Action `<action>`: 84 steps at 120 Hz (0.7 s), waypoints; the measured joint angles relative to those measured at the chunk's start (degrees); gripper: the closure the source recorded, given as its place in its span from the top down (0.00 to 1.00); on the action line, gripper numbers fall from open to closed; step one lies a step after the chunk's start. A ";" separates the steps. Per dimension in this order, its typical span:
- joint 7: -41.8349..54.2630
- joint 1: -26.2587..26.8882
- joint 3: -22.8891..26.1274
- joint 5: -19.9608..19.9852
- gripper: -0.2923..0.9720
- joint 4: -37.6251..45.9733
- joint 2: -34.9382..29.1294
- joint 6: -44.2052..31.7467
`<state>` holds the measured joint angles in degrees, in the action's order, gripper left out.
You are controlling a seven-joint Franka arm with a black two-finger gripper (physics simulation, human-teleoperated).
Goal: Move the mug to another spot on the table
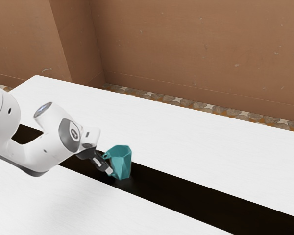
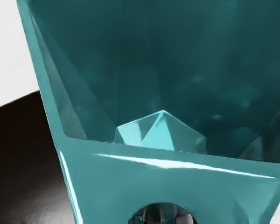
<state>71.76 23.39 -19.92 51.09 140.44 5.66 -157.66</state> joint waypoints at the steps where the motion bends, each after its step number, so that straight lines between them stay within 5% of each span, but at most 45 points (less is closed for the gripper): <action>1: 0.00 0.04 0.01 0.08 0.20 -0.02 0.11 -0.02; 32: 0.06 0.86 0.02 2.06 0.20 -0.20 1.30 -0.38; 56: 0.38 1.08 0.08 2.48 0.53 -0.49 1.32 0.33; 84: 0.67 1.25 0.05 3.02 0.69 0.33 -0.30 0.95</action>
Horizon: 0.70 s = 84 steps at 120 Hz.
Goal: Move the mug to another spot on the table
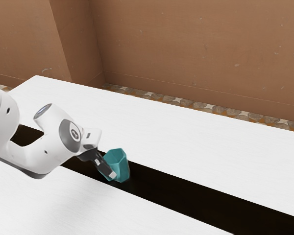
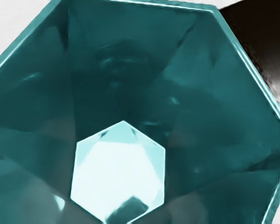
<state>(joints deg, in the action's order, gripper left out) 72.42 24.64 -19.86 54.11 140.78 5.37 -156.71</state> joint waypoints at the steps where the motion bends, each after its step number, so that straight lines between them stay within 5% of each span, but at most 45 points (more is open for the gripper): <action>1: 0.01 0.05 0.00 0.03 0.69 0.16 -0.26 0.02; 84: 0.35 -0.12 -3.20 -1.88 0.77 11.07 -17.80 0.38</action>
<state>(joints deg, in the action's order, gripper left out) 72.77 24.52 -23.06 52.23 151.85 -12.43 -156.33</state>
